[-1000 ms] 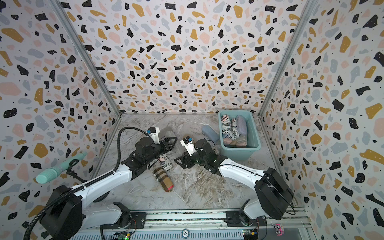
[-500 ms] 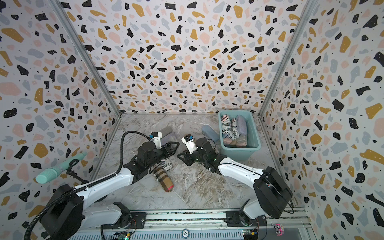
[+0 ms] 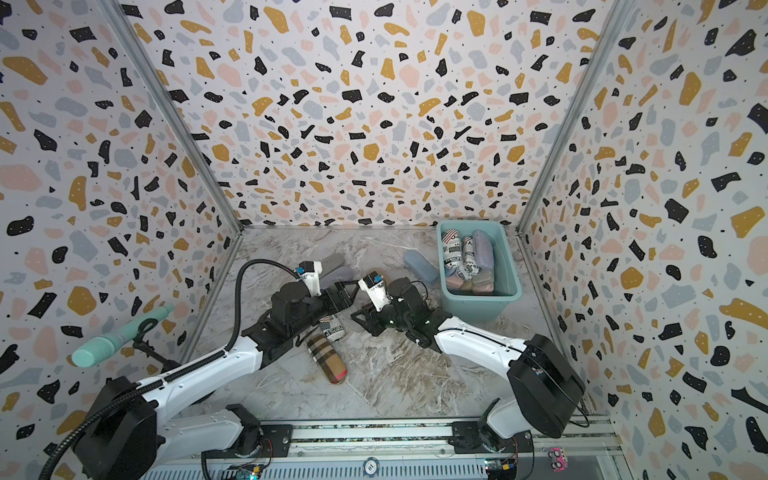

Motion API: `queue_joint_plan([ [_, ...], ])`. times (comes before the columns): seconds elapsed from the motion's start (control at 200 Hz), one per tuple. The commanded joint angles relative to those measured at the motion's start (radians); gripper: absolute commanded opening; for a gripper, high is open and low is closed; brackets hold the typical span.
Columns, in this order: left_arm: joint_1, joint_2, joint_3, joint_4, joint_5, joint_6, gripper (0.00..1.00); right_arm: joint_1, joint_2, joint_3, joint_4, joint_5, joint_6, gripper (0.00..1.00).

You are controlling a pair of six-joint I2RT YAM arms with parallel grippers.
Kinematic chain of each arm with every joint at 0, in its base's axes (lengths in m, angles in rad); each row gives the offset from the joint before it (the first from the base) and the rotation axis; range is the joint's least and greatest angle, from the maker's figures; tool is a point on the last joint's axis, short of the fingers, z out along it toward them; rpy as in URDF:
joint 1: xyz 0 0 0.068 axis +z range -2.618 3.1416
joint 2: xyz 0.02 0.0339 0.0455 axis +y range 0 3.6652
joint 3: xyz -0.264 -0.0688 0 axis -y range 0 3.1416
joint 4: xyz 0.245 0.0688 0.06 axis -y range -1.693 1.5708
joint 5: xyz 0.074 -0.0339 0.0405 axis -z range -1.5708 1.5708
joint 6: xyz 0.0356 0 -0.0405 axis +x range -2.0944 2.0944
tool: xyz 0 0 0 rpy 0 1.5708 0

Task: Put the glasses cases into the storage boxes
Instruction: Pick up the glasses case at the center of the board, then place the glasses case in the storage box.

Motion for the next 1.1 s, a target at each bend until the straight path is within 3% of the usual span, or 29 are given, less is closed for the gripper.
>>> queue_joint_plan([
  [0.0,-0.003,-0.066,0.044,-0.049,-0.118,0.047,0.99,-0.002,-0.062,0.024,-0.02,0.048,-0.012,0.31],
  [0.38,0.006,-0.239,0.012,-0.264,-0.461,0.029,0.99,-0.123,-0.147,0.056,-0.121,0.102,-0.022,0.31],
  [0.576,0.016,-0.258,-0.047,-0.311,-0.485,0.012,0.99,-0.247,-0.213,0.086,-0.2,0.115,-0.039,0.31],
  [0.801,0.023,-0.263,-0.095,-0.334,-0.483,-0.022,0.99,-0.478,-0.228,0.182,-0.303,0.131,-0.065,0.31],
  [1.091,0.025,-0.268,-0.094,-0.352,-0.471,-0.017,1.0,-0.739,-0.107,0.296,-0.318,0.139,-0.035,0.31],
])
